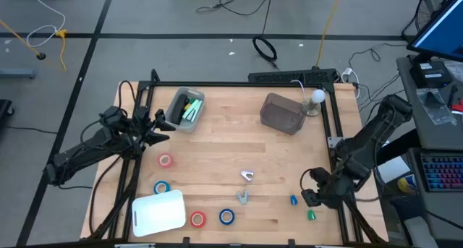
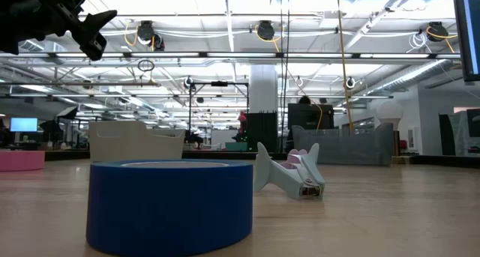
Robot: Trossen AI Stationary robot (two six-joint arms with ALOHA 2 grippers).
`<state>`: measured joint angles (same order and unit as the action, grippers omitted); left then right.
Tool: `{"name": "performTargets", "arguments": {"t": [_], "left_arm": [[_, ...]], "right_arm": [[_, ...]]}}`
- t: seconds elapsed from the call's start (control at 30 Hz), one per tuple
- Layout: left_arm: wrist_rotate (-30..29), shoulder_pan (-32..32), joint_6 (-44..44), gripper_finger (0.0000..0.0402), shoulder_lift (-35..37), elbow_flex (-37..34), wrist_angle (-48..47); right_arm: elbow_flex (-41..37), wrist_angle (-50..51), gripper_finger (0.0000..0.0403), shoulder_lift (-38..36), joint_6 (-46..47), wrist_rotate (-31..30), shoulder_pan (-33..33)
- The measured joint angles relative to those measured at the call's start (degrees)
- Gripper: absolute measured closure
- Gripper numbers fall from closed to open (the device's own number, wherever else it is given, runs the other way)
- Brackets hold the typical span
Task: Pick and place Stapler, Stapler remover, tape
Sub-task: Put the green stapler into the gray bin
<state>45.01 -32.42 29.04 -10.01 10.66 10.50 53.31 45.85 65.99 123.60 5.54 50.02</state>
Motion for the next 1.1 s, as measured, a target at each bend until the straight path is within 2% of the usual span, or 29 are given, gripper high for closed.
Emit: {"name": "performTargets", "arguments": {"t": [0.1,0.2,0.47,0.63,0.97,1.1], "left_arm": [[0.0,0.0,0.02,0.0195,0.01,0.0,0.0],[0.02,0.0,0.22,0.0195,0.01,0.0,-0.02],[0.02,0.0,-0.2,0.0195,0.01,0.0,-0.02],[0.0,0.0,-0.07,0.0195,-0.01,0.0,-0.02],[0.0,0.0,-0.02,0.0195,-0.02,0.0,-0.02],[0.0,-0.01,-0.02,0.0195,0.01,0.0,-0.02]], "right_arm": [[2.77,4.36,0.0165,3.39,2.98,-2.82,1.21],[4.35,4.66,0.0165,5.41,6.32,-5.7,2.32],[4.33,4.94,0.0165,7.26,14.08,-5.46,5.44],[4.33,4.46,0.0165,7.3,13.0,-5.48,6.16],[4.27,-0.32,0.0165,7.32,1.8,-5.72,6.15],[4.27,-1.03,0.0165,7.32,0.39,-5.66,6.14]]}}
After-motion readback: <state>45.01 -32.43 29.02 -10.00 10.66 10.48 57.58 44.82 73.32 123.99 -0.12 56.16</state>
